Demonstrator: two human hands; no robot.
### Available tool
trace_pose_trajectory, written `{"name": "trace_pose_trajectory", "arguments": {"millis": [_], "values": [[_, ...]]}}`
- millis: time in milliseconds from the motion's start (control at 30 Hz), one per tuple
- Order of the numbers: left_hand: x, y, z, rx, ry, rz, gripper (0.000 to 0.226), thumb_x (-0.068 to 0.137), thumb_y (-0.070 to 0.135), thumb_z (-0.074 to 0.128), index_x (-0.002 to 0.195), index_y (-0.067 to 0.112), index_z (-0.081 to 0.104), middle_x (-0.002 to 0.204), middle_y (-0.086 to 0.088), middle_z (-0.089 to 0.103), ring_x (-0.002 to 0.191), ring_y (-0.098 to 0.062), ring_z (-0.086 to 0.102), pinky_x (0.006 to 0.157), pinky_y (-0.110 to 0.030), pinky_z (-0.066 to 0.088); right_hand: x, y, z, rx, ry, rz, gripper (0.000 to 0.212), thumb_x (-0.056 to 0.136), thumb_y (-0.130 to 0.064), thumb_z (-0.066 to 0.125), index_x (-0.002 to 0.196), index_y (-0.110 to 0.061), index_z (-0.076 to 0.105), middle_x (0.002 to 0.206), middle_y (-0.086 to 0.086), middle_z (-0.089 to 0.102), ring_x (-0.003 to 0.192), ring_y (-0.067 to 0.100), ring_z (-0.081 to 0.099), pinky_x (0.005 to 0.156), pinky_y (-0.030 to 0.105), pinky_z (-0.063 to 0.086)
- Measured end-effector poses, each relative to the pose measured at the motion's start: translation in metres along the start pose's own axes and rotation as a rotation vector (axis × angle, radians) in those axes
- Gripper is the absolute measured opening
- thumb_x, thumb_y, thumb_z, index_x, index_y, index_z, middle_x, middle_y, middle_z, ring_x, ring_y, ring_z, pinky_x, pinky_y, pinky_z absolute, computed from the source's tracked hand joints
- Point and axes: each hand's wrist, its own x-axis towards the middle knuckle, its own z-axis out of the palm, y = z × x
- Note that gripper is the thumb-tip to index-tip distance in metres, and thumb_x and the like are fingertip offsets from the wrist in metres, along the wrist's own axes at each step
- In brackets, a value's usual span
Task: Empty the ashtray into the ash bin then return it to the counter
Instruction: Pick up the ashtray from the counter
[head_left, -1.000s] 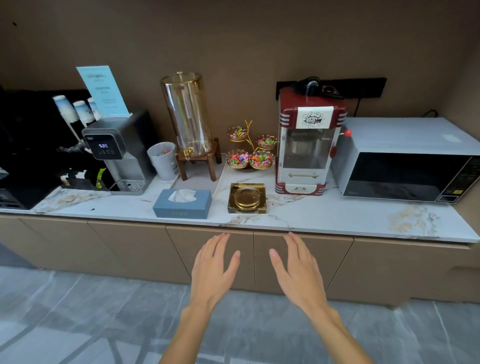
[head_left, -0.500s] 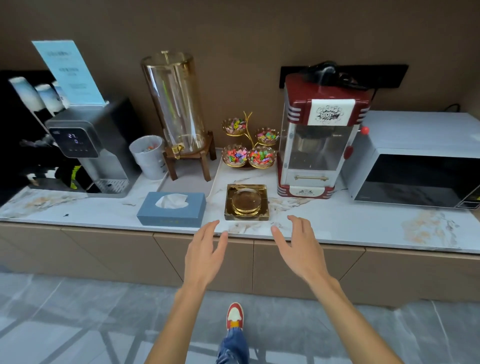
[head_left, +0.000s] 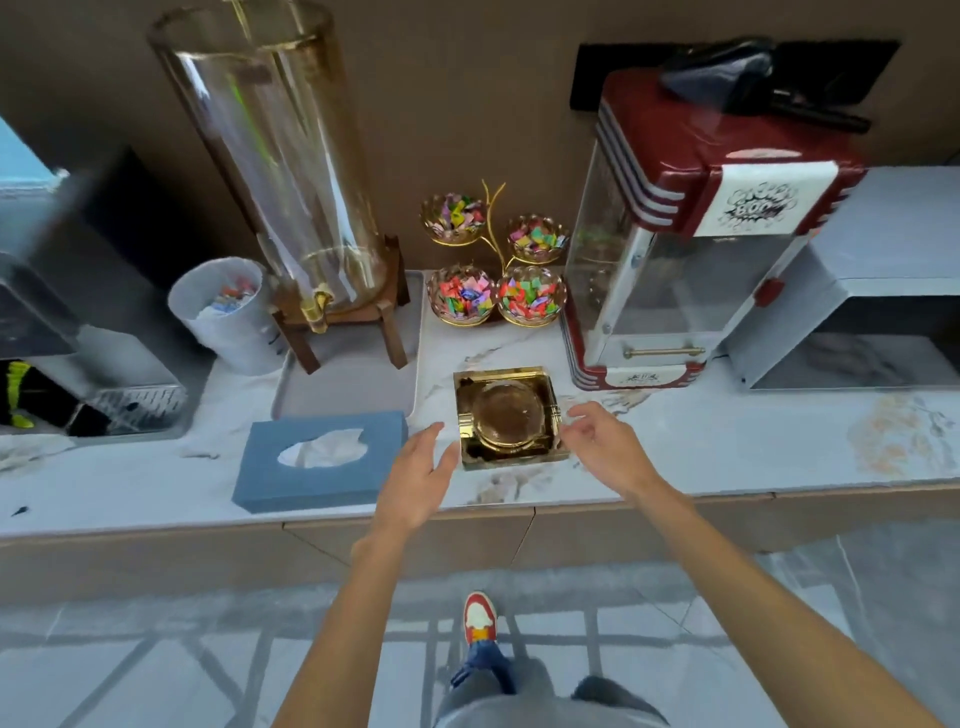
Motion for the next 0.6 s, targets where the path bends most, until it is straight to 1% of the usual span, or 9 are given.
{"name": "trace_pose_trajectory", "arguments": {"millis": [67, 133, 200, 267, 333, 400, 433, 500, 600], "values": [[0.022, -0.006, -0.003, 0.003, -0.045, 0.02, 0.054, 0.107, 0.043, 0.042, 0.157, 0.022, 0.036, 0.166, -0.007, 0.037, 0.149, -0.028, 0.038, 0.123, -0.048, 0.032, 0.012, 0.006, 0.002, 0.018, 0.015, 0.029, 0.028, 0.098, -0.027, 0.06, 0.124, -0.017, 0.061, 0.109, 0.005, 0.073, 0.105, 0.023, 0.065, 0.092, 0.035, 0.052], [0.04, -0.009, -0.002, -0.008, -0.079, 0.015, 0.054, 0.107, 0.043, 0.044, 0.156, 0.021, 0.037, 0.164, -0.009, 0.04, 0.146, -0.03, 0.042, 0.121, -0.048, 0.035, 0.023, 0.013, 0.003, 0.015, 0.029, 0.051, 0.02, 0.098, -0.026, 0.06, 0.117, -0.019, 0.062, 0.096, -0.006, 0.07, 0.095, 0.017, 0.066, 0.077, 0.024, 0.05], [0.053, -0.008, 0.001, -0.026, -0.105, -0.009, 0.055, 0.106, 0.042, 0.047, 0.155, 0.019, 0.039, 0.16, -0.013, 0.044, 0.141, -0.032, 0.048, 0.118, -0.05, 0.039, 0.034, 0.019, 0.005, 0.013, 0.034, 0.082, 0.017, 0.099, -0.027, 0.061, 0.114, -0.02, 0.062, 0.088, -0.016, 0.064, 0.083, 0.005, 0.064, 0.062, 0.012, 0.044], [0.065, -0.006, 0.006, -0.055, -0.126, -0.043, 0.055, 0.106, 0.039, 0.049, 0.154, 0.014, 0.041, 0.156, -0.017, 0.047, 0.135, -0.033, 0.053, 0.116, -0.05, 0.042, 0.048, 0.024, 0.008, -0.003, 0.045, 0.114, 0.017, 0.098, -0.028, 0.061, 0.113, -0.02, 0.063, 0.087, -0.015, 0.063, 0.077, -0.005, 0.057, 0.054, 0.006, 0.04], [0.076, -0.004, 0.011, -0.063, -0.143, -0.082, 0.056, 0.106, 0.037, 0.049, 0.154, 0.008, 0.041, 0.153, -0.02, 0.05, 0.133, -0.035, 0.055, 0.114, -0.049, 0.043, 0.061, 0.027, 0.011, -0.024, 0.047, 0.137, 0.018, 0.097, -0.027, 0.062, 0.112, -0.017, 0.064, 0.087, -0.011, 0.063, 0.075, -0.006, 0.054, 0.048, 0.004, 0.042], [0.086, -0.003, 0.015, -0.012, -0.184, -0.12, 0.057, 0.107, 0.037, 0.048, 0.153, 0.005, 0.039, 0.151, -0.023, 0.051, 0.135, -0.037, 0.052, 0.113, -0.047, 0.043, 0.075, 0.031, 0.016, -0.04, 0.025, 0.175, 0.026, 0.097, -0.029, 0.062, 0.117, -0.013, 0.064, 0.095, -0.004, 0.066, 0.077, 0.003, 0.057, 0.054, 0.004, 0.042], [0.091, -0.003, 0.018, 0.021, -0.208, -0.137, 0.057, 0.107, 0.037, 0.047, 0.153, 0.004, 0.039, 0.151, -0.023, 0.049, 0.136, -0.037, 0.051, 0.112, -0.045, 0.042, 0.081, 0.033, 0.018, -0.046, 0.008, 0.199, 0.031, 0.097, -0.031, 0.061, 0.121, -0.012, 0.064, 0.102, 0.001, 0.067, 0.084, 0.011, 0.059, 0.063, 0.007, 0.042], [0.101, -0.001, 0.023, 0.066, -0.248, -0.173, 0.054, 0.107, 0.036, 0.046, 0.148, 0.002, 0.042, 0.149, -0.021, 0.047, 0.133, -0.036, 0.051, 0.108, -0.043, 0.043, 0.093, 0.036, 0.021, -0.055, -0.035, 0.249, 0.041, 0.098, -0.037, 0.059, 0.128, -0.01, 0.06, 0.119, 0.008, 0.067, 0.101, 0.021, 0.058, 0.084, 0.023, 0.042], [0.115, 0.002, 0.032, 0.085, -0.266, -0.218, 0.049, 0.108, 0.037, 0.045, 0.143, 0.002, 0.045, 0.144, -0.02, 0.048, 0.13, -0.036, 0.052, 0.104, -0.042, 0.044, 0.114, 0.037, 0.026, -0.07, -0.109, 0.306, 0.055, 0.099, -0.044, 0.055, 0.141, -0.01, 0.05, 0.136, 0.012, 0.06, 0.121, 0.029, 0.055, 0.094, 0.031, 0.039]]}}
